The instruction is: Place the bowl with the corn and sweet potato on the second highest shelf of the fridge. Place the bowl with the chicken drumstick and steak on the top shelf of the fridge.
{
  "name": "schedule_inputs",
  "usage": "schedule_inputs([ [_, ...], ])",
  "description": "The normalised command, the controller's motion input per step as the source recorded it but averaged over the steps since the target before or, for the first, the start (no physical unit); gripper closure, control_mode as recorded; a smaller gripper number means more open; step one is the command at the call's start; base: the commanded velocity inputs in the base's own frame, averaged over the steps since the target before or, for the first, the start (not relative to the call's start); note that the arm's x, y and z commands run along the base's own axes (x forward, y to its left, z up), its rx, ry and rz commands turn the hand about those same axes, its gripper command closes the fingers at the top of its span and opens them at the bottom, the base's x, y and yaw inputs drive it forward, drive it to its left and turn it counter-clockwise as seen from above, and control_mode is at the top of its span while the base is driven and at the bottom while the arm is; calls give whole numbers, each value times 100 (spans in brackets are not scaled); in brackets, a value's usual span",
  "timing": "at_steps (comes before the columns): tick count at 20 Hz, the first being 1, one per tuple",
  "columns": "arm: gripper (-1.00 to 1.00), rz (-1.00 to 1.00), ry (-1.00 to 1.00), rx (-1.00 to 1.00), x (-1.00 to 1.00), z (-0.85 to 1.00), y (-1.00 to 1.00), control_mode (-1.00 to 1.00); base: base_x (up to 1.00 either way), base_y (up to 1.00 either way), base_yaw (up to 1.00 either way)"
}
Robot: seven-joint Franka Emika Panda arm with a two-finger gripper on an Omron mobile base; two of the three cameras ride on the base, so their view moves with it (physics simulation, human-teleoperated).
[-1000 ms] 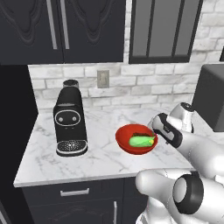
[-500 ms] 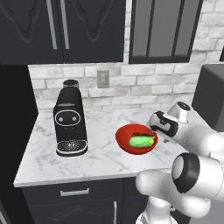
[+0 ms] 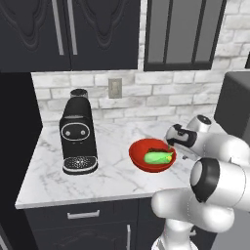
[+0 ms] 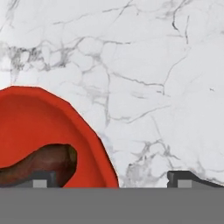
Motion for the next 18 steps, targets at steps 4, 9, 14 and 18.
schedule_inputs([
  [4,-100,0,1,0,1,-24,0,-100,0,0,0],
  [9,-100,0,1,0,11,-19,0,-100,0,0,0],
  [14,100,0,2,0,18,-18,12,-100,0,0,0],
  [18,100,0,4,0,24,-17,17,-100,0,0,0],
])
